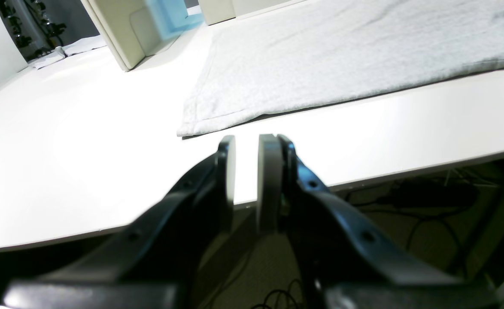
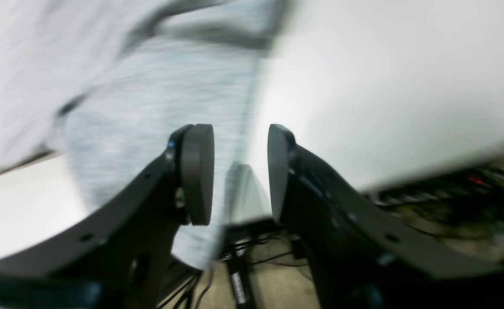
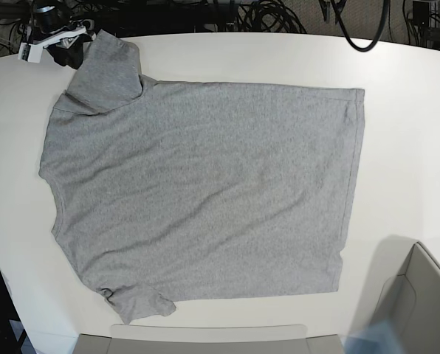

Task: Fold the T-shirt properly
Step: 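Move the right gripper to the shirt's shoulder corner and grasp it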

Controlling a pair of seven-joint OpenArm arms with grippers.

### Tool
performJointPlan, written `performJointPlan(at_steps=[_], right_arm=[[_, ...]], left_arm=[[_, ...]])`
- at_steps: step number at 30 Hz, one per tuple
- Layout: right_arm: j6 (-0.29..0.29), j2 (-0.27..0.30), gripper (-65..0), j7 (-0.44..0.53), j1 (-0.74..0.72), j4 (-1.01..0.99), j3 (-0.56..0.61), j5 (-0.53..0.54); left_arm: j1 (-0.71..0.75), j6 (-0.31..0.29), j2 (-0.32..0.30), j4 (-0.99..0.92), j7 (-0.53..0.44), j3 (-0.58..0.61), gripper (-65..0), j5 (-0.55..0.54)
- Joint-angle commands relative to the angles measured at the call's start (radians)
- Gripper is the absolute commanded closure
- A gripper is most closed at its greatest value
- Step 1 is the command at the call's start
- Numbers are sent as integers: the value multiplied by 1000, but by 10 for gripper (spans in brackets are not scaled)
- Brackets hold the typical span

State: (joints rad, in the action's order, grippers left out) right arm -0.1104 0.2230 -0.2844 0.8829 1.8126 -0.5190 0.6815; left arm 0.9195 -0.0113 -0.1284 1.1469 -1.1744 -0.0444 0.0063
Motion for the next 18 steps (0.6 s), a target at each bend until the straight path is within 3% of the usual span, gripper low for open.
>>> performJointPlan(at_steps=[1,4,14,18], right_arm=[[-21,6,-218,-6,-5,-6,-8,7],[-47,-24,-218,-43,-47,-50,-13,7],[-47,-76,-216,-46,-78,-103,-46,16],[-53,-53,-216,-46,-92,-190,-40,68]], left_arm=[[22,7,-3,8,-26,1,-103,-6],[22,7,-3,8,-26,1,-103,-6],[22,7,-4,8,-26,1,-103,-6],[23,7,-4,8,-26,1,-103,-6]])
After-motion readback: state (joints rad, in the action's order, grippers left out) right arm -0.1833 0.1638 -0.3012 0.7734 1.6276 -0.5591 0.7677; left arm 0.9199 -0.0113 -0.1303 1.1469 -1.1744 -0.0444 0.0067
